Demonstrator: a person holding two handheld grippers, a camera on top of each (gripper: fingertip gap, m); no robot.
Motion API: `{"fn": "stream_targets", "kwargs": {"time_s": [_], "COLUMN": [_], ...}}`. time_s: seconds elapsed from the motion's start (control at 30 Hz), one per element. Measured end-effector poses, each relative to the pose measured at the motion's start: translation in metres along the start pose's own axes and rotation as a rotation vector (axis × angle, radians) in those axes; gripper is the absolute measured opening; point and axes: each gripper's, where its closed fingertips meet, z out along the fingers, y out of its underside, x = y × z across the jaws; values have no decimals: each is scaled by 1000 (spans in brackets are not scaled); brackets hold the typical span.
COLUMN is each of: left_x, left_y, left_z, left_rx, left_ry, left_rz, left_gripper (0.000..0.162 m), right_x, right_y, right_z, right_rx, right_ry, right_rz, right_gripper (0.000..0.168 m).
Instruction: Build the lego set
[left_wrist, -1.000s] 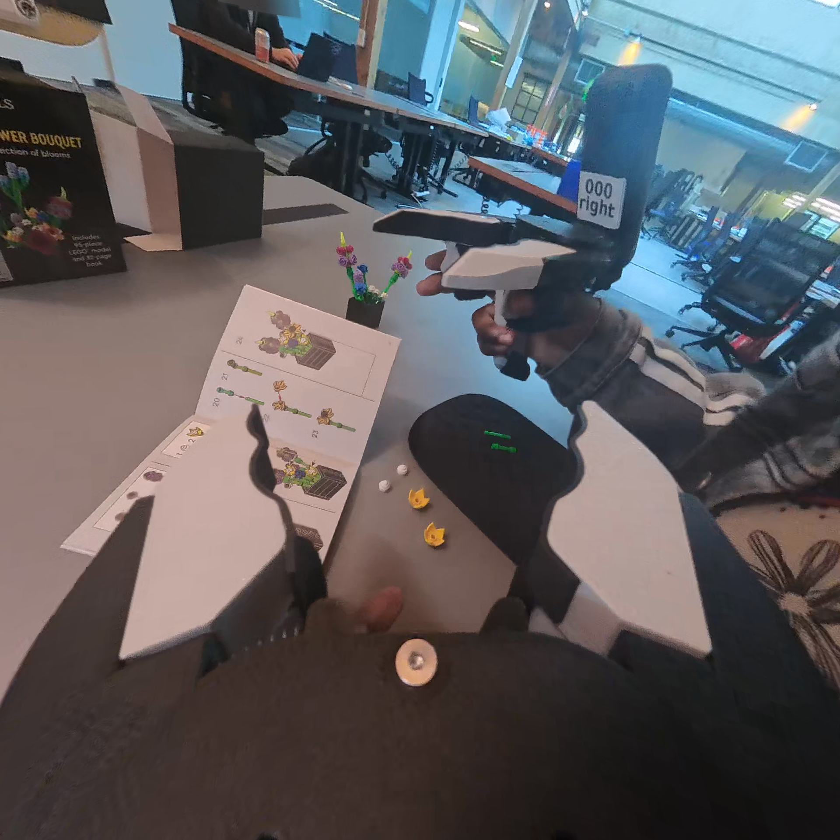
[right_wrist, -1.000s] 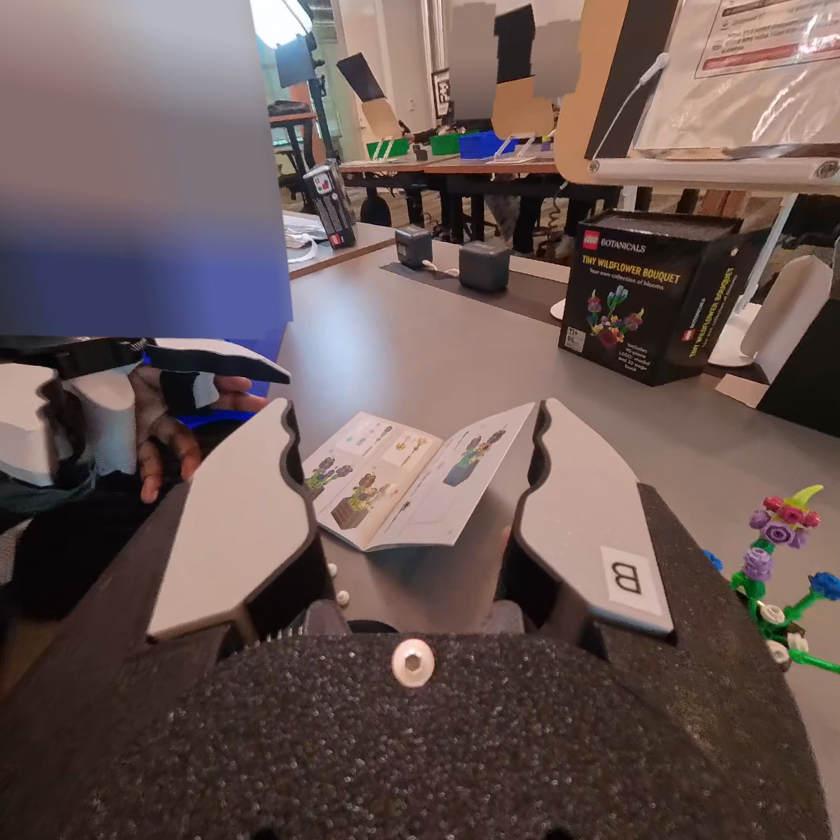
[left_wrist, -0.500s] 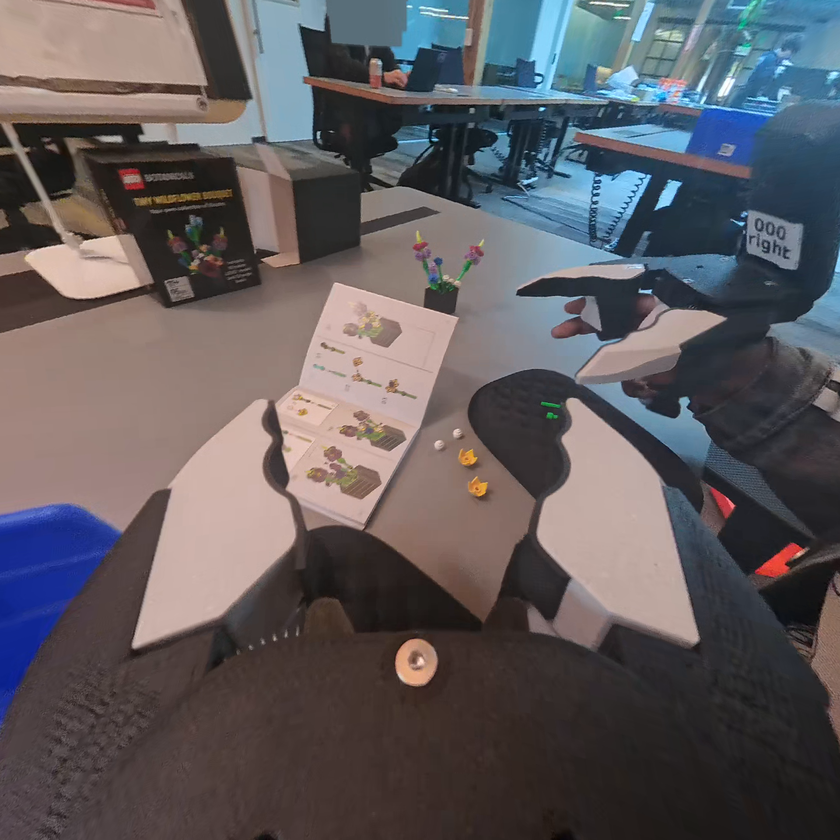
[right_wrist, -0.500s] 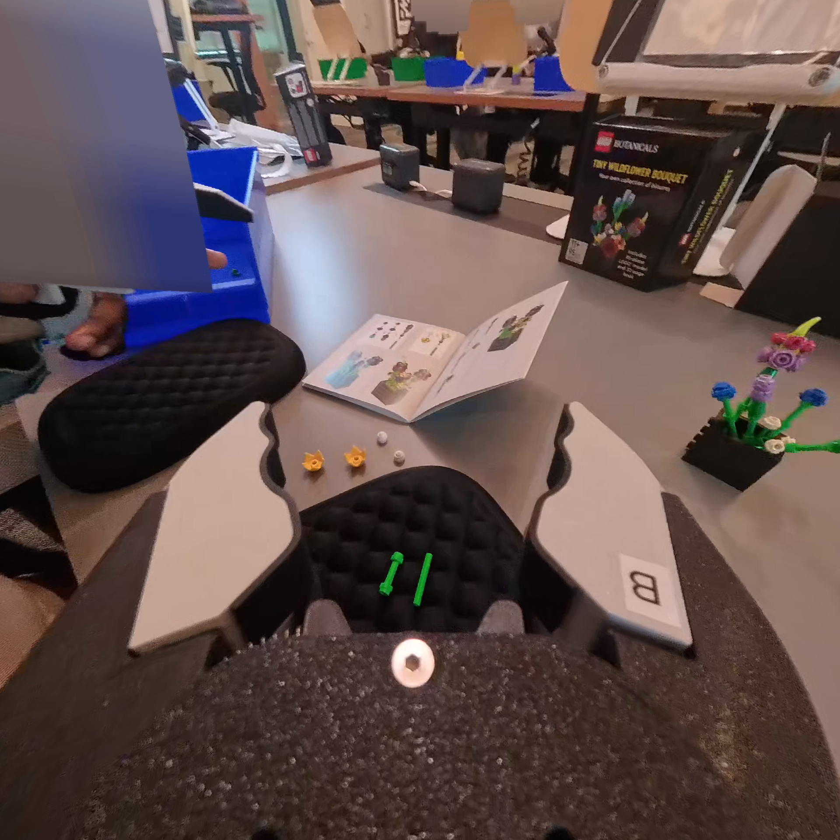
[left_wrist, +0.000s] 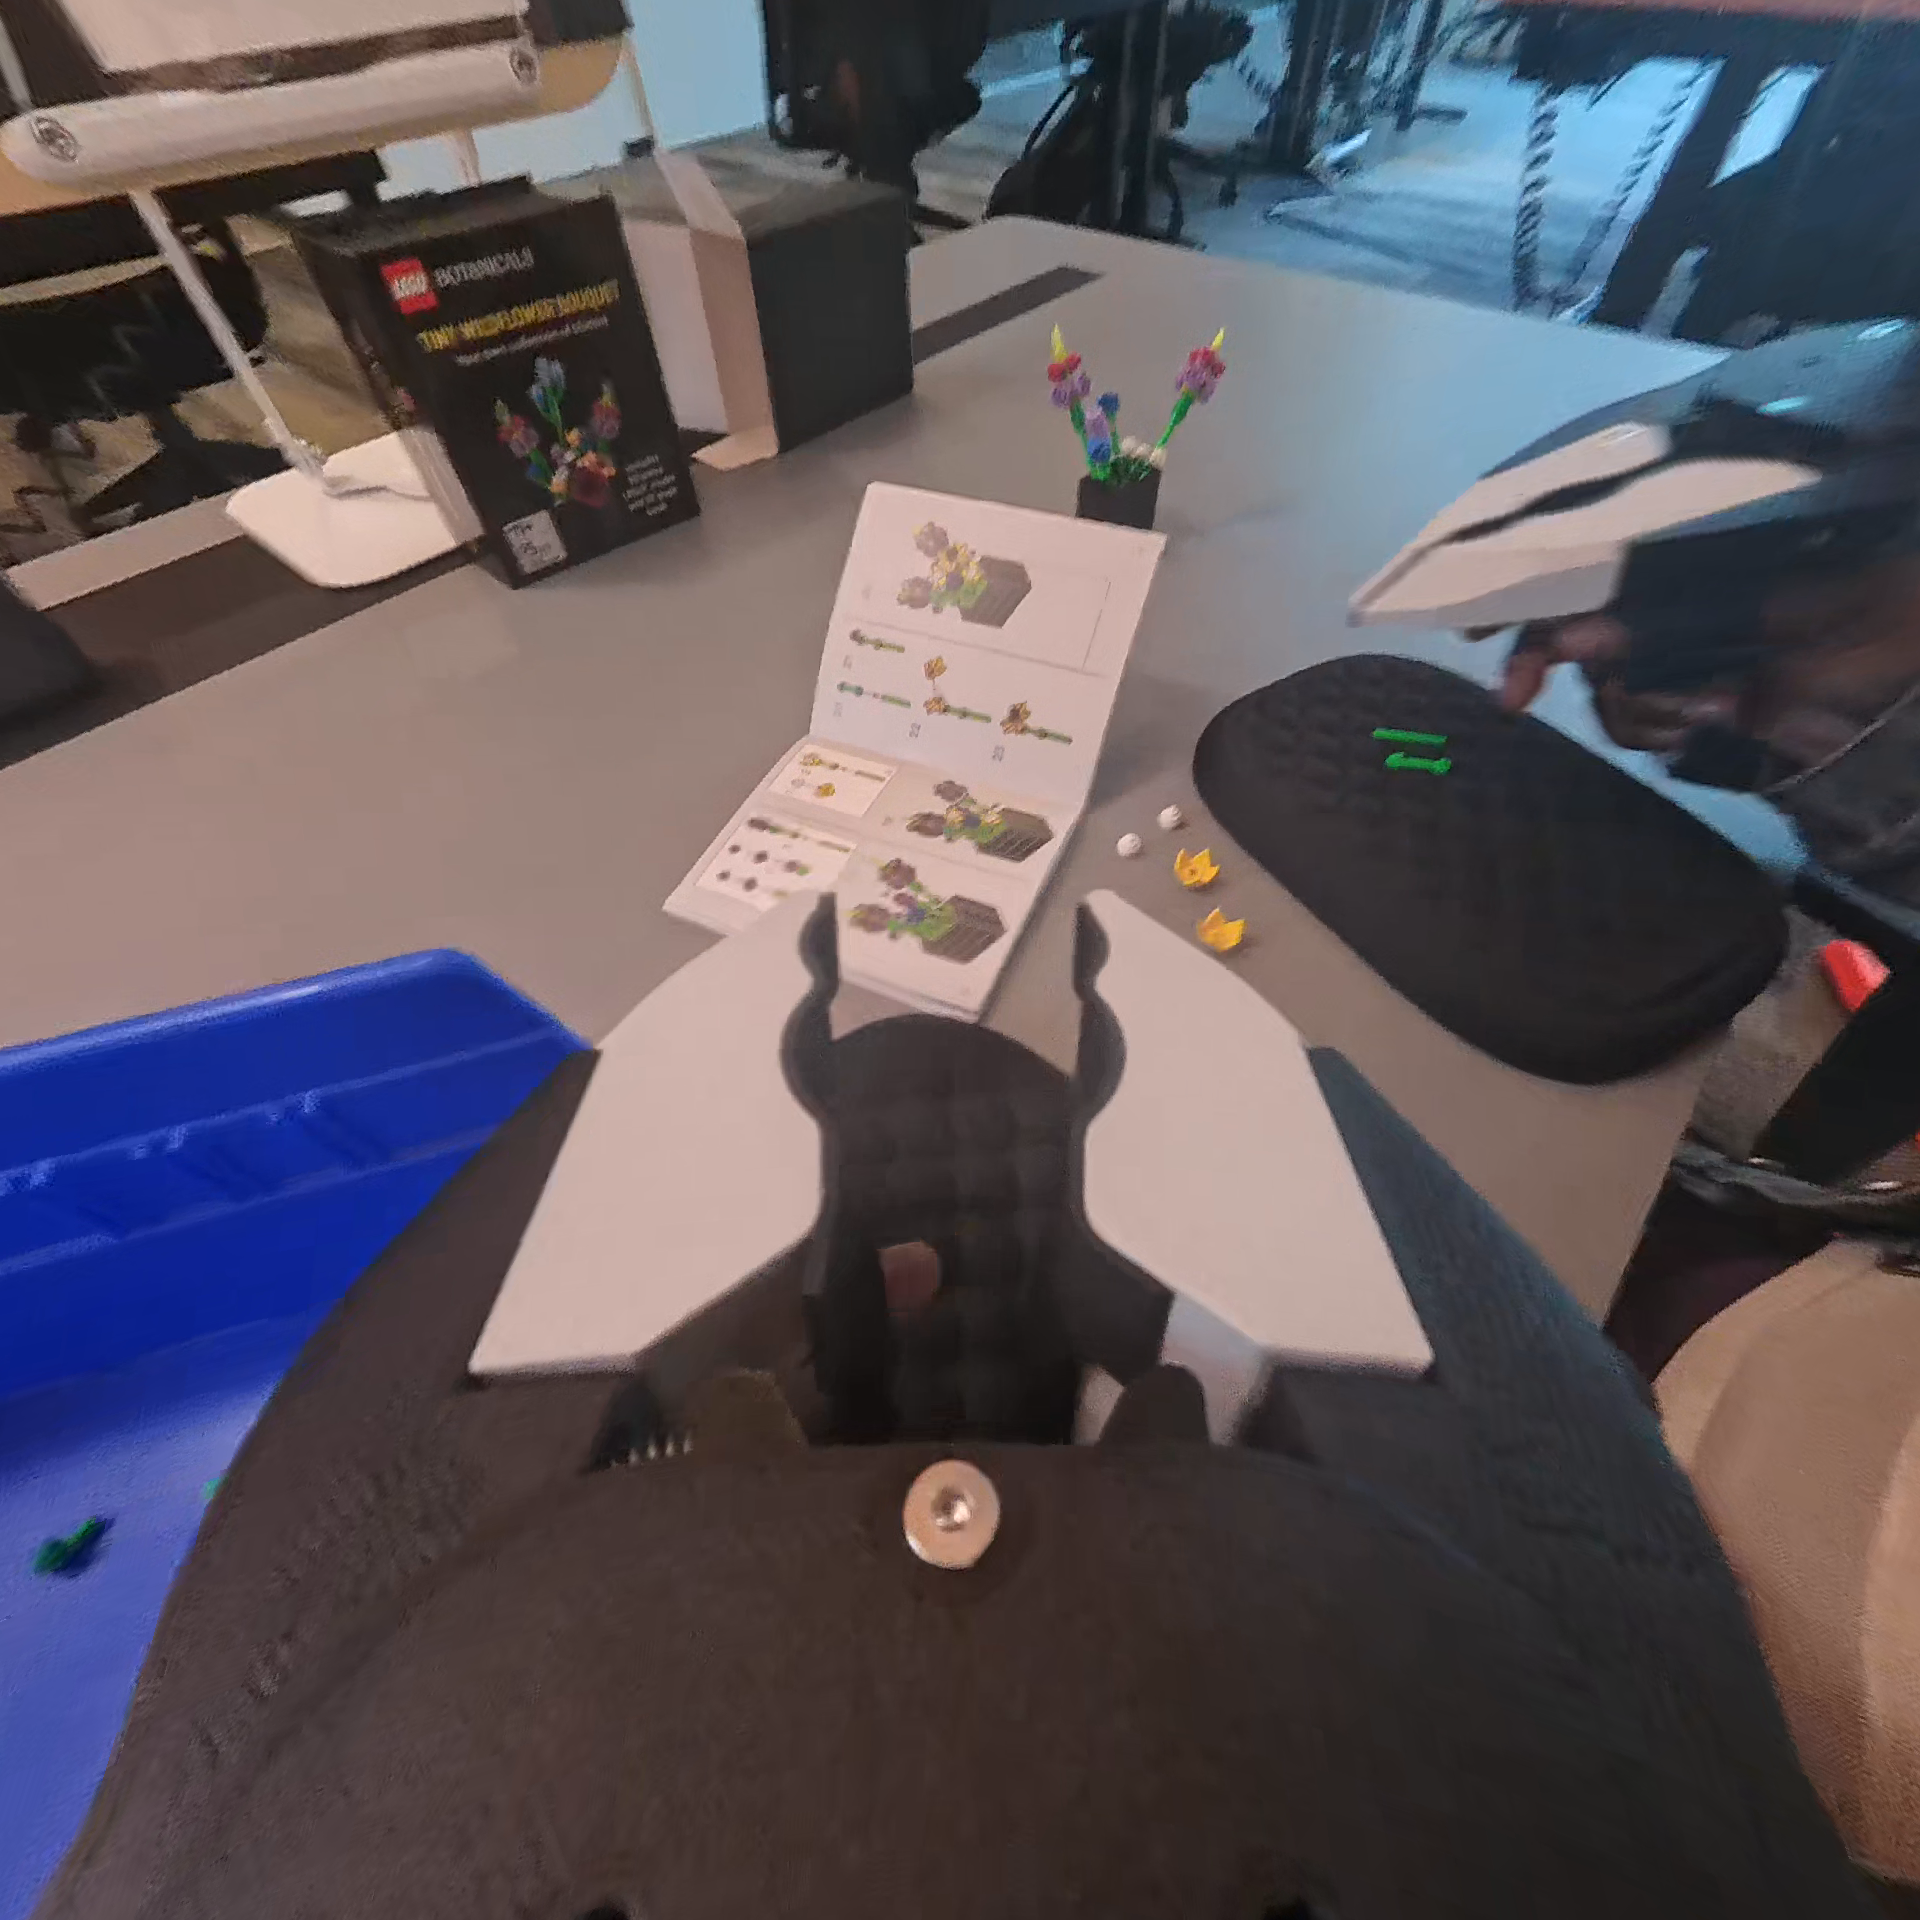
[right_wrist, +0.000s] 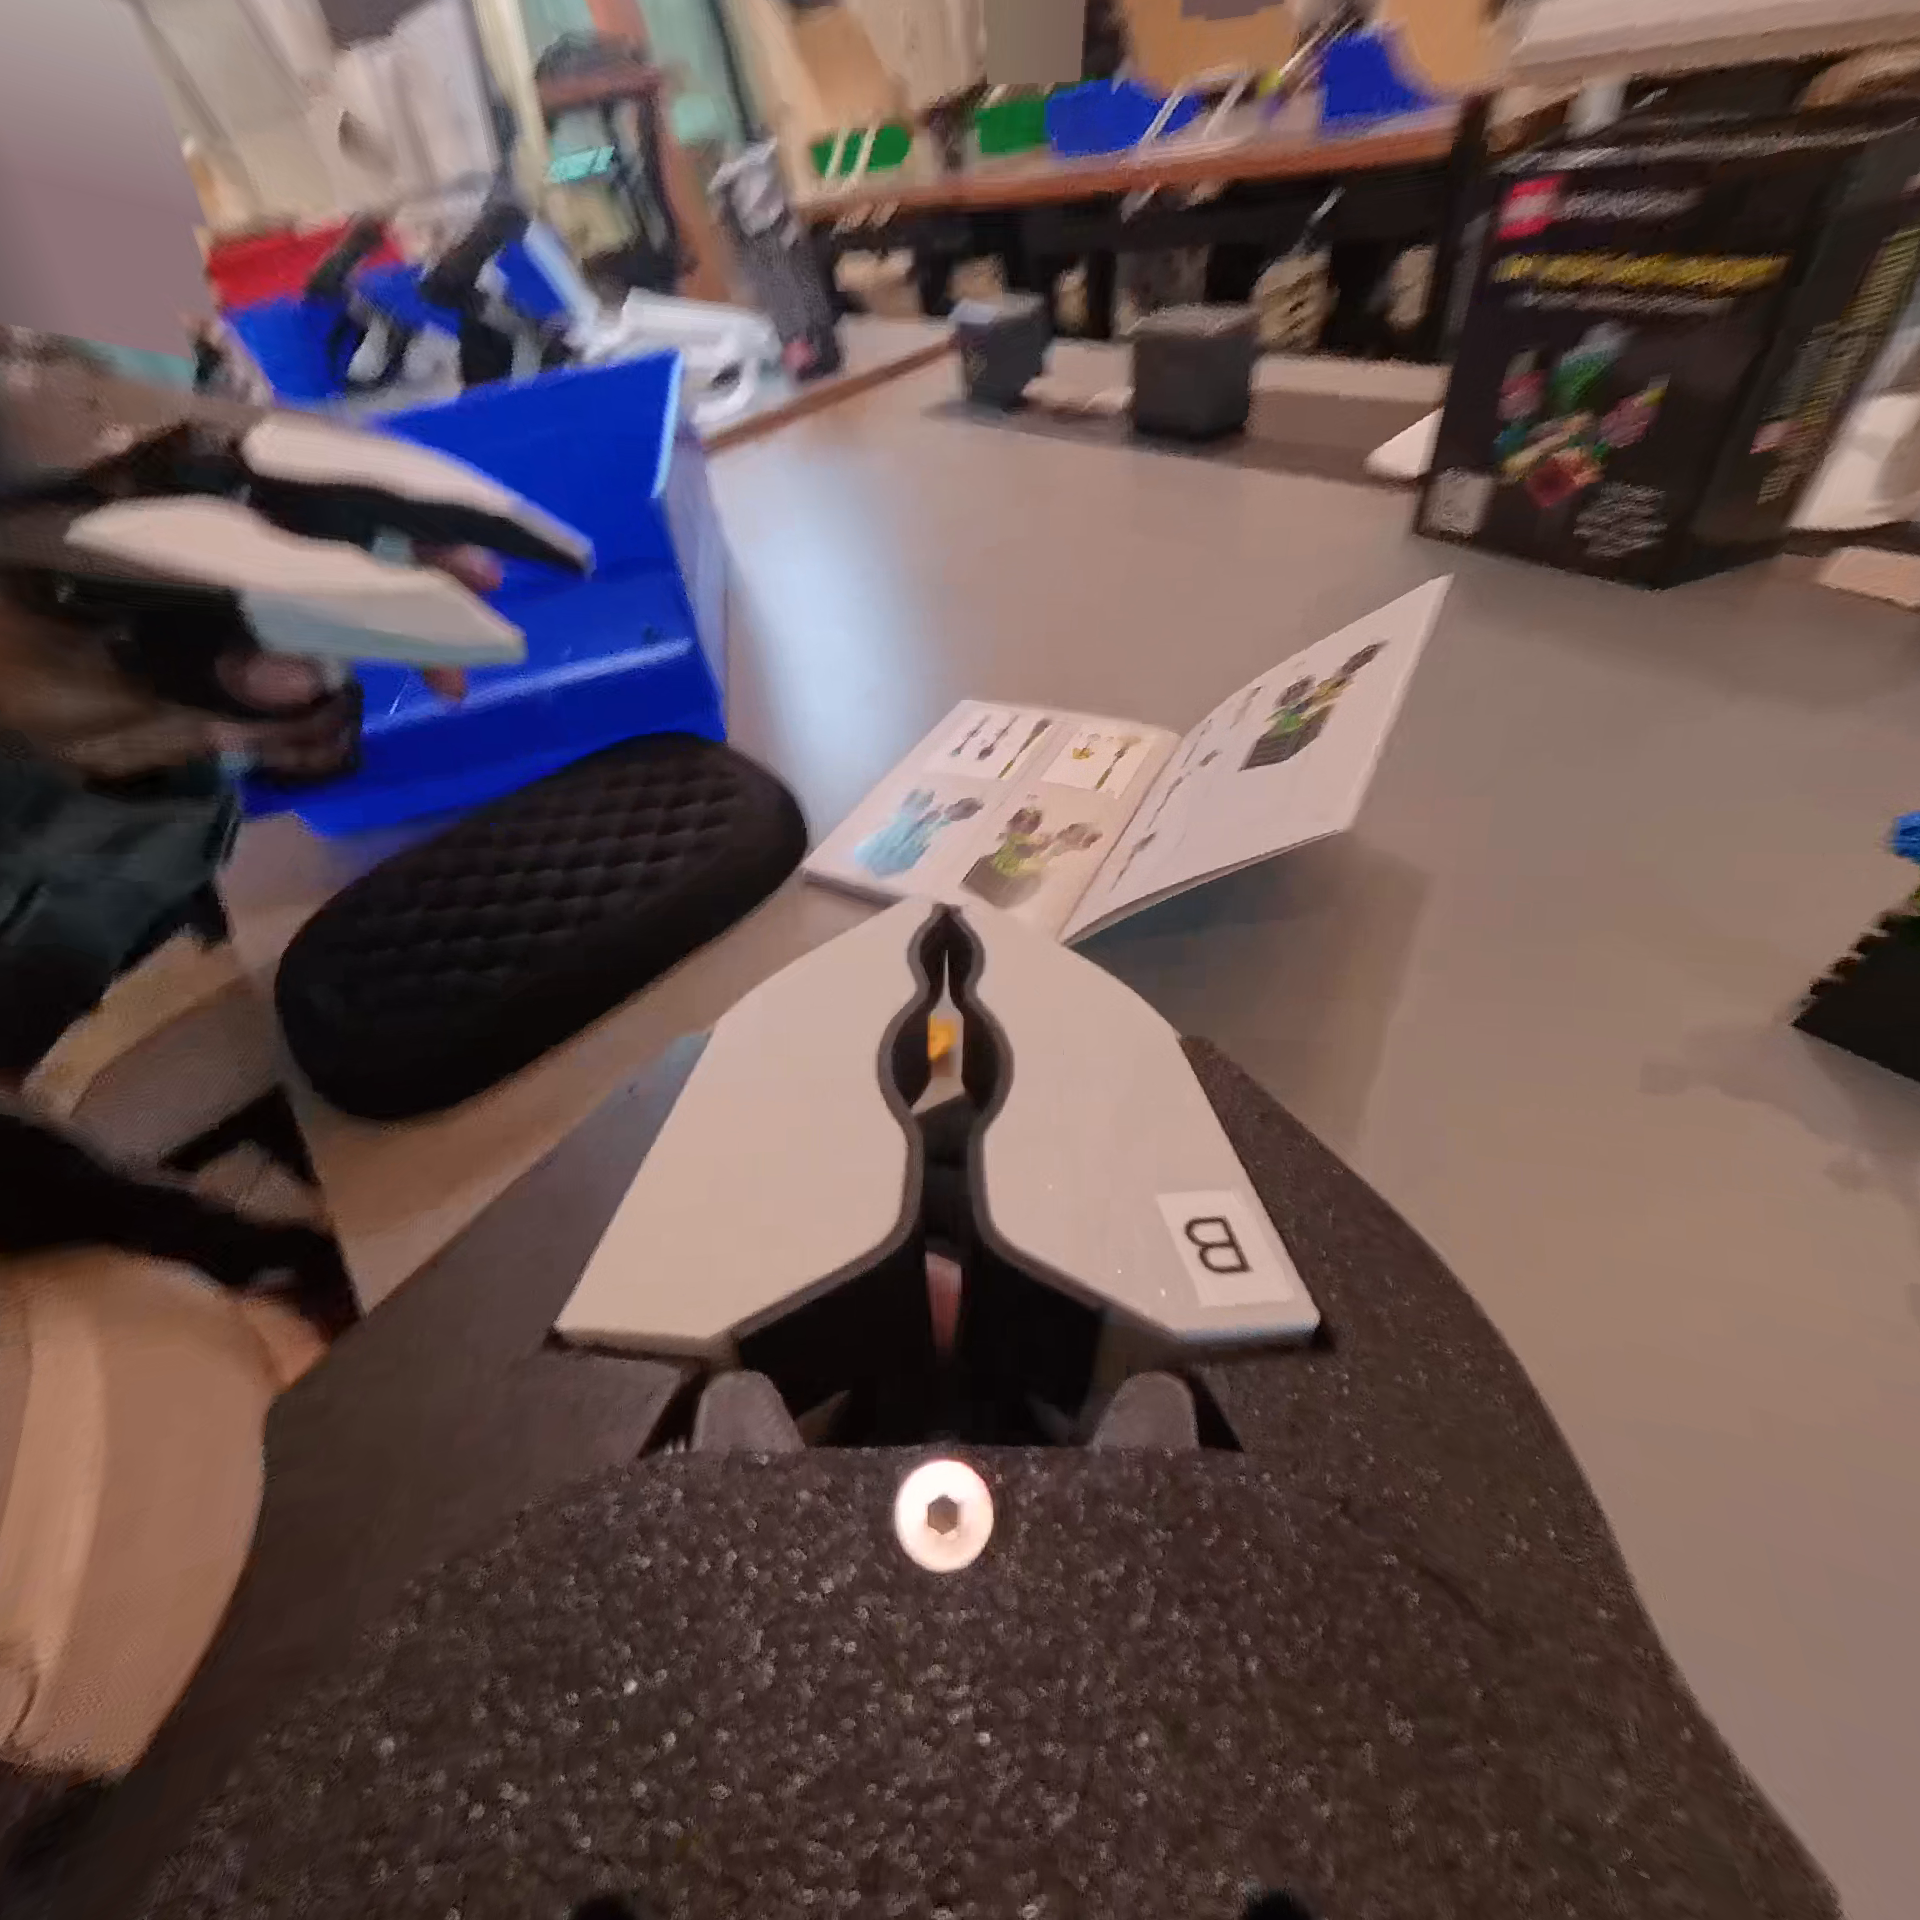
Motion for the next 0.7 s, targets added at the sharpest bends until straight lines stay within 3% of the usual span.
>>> {"fn": "stream_targets", "kwargs": {"time_s": [0.07,0.17,0.23,0.27,0.3,0.37,0.43,0.47,0.57,0.63,0.67,0.7], "left_x": [-17,-34,-45,-48,-49,-42,-26,-18,-7,-5,-3,-4], "left_y": [5,19,32,36,36,21,7,6,10,11,10,7], "left_z": [-5,-8,-8,-7,-6,-4,-3,0,10,15,17,18], "left_rx": [-55,-129,-184,-195,-184,-79,15,23,-2,-4,6,22], "left_ry": [-91,-138,-178,-192,-193,-164,-80,-32,-9,-28,-29,-46], "left_rz": [-34,-104,-108,-104,-100,-87,-40,-30,5,44,55,57], "left_gripper": [56,81,86,86,85,59,46,40,20,7,24,53], "right_x": [1,2,3,4,3,3,2,1,7,17,20,22], "right_y": [7,2,1,3,4,6,4,0,-10,-15,-18,-22], "right_z": [0,-2,-1,-1,-1,0,2,3,8,6,4,2], "right_rx": [-57,-9,13,1,-11,-29,-22,2,81,114,135,161], "right_ry": [26,47,43,47,44,58,64,63,128,224,260,290], "right_rz": [-29,-31,3,20,19,-2,-28,-36,-38,-55,-72,-90], "right_gripper": [0,1,17,15,0,0,0,6,74,103,110,116]}}
